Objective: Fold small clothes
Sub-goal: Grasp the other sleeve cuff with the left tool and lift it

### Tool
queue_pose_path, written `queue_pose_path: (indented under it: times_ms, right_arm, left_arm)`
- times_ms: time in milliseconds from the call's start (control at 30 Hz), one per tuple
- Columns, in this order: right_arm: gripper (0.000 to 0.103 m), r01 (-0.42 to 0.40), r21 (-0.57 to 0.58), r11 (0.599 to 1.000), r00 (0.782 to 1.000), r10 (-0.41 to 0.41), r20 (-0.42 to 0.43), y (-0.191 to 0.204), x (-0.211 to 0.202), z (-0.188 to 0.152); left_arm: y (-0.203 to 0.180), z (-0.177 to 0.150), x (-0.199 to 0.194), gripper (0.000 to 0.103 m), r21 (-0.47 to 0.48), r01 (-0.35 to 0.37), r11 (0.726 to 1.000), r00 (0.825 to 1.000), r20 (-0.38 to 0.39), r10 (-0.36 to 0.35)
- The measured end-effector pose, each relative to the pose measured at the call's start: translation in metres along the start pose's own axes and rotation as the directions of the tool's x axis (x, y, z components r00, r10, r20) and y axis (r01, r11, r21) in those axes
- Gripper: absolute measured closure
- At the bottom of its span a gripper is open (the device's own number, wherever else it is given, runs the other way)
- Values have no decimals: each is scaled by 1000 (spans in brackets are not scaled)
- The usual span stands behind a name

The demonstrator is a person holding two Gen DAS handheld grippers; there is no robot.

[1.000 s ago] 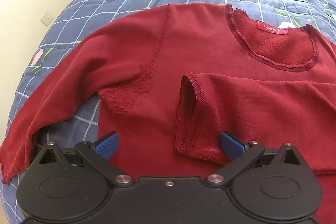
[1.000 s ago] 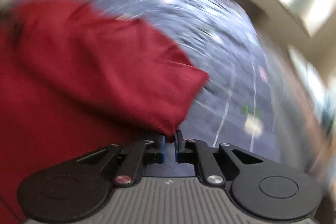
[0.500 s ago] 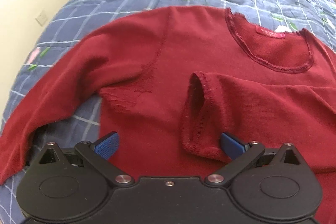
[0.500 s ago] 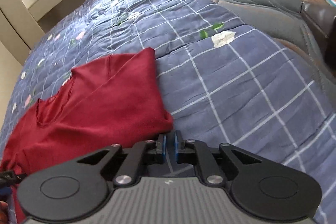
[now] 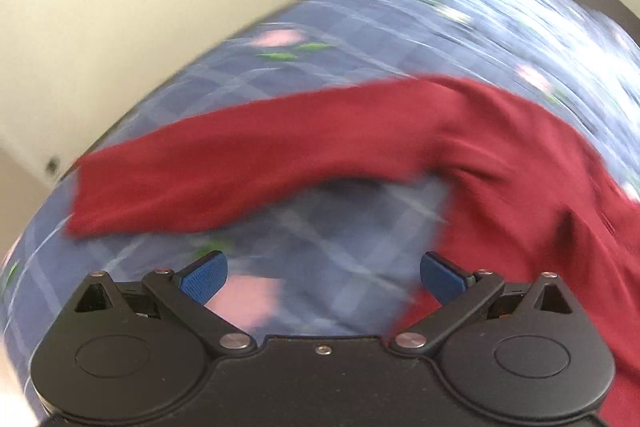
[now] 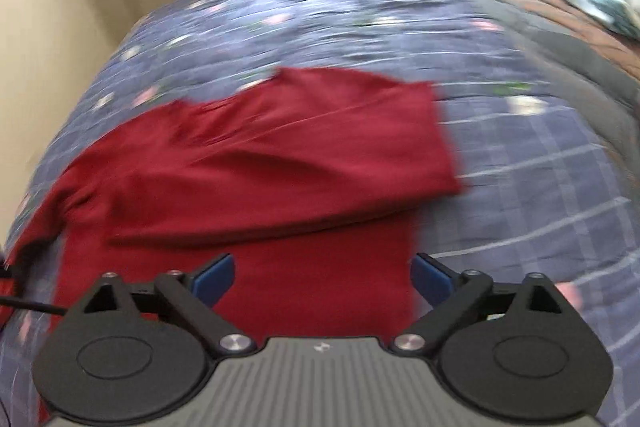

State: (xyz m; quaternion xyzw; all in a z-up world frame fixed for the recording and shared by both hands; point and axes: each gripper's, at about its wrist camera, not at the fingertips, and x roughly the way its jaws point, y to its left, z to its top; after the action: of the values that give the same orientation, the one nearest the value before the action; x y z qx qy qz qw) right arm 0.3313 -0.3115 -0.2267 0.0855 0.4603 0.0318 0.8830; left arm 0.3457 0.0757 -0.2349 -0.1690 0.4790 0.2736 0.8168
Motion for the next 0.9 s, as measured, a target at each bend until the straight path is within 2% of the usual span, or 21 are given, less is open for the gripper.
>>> queue_pose_path:
  times_ms: [100, 200, 267, 333, 367, 433, 500, 567, 633, 667, 700, 733, 833, 900]
  right_arm:
    - [4, -56, -67, 996, 998, 53, -47, 40, 13, -7]
    - [4, -95, -120, 988, 993, 85, -84, 73, 22, -16]
    - [3, -115, -142, 983, 989, 101, -103, 90, 25, -23]
    - [2, -136, -160, 978, 985, 116, -126, 102, 27, -28]
    - [2, -142, -165, 976, 983, 120, -136, 105, 28, -31]
    - [2, -146, -175, 974, 981, 119, -156, 109, 29, -36]
    - [2, -138, -184, 973, 980, 107, -167, 110, 30, -39]
    - [2, -126, -184, 975, 981, 95, -170, 108, 31, -39]
    - [2, -114, -180, 977, 981, 82, -173, 105, 31, -39]
    - [2, -106, -179, 978, 982, 75, -175, 104, 32, -40]
    - [2, -101, -178, 979, 982, 70, -176, 102, 32, -40]
    - [2, -99, -176, 979, 982, 68, -177, 101, 32, -41]
    - [2, -95, -166, 982, 981, 65, -181, 97, 32, -43]
    - [2, -94, -154, 984, 981, 65, -182, 95, 32, -44]
  left_arm:
    - [44, 7, 4, 1, -131, -50, 990, 999, -9, 49]
    - [80, 14, 11, 1, -232, -93, 968, 995, -44, 85]
    - [102, 17, 15, 1, -311, -104, 945, 994, -50, 93]
    - [120, 19, 17, 2, -393, -86, 916, 996, -38, 77]
    - [127, 20, 19, 7, -431, -74, 899, 997, -35, 66]
    - [139, 21, 24, 16, -513, -59, 856, 998, -38, 46]
    - [153, 20, 29, 30, -606, -70, 793, 997, -54, 47]
    - [166, 18, 35, 36, -702, -69, 709, 998, -58, 40]
    - [175, 16, 34, 38, -766, -38, 641, 999, -19, 37]
    - [176, 16, 32, 53, -774, -36, 632, 999, -8, 47]
    - [176, 16, 30, 83, -772, -45, 634, 998, -3, 67]
    - [175, 18, 29, 99, -760, -56, 648, 996, 0, 87]
    - [175, 22, 28, 100, -743, -40, 668, 995, 28, 91]
    - [173, 28, 23, 100, -719, -20, 695, 993, 68, 99]
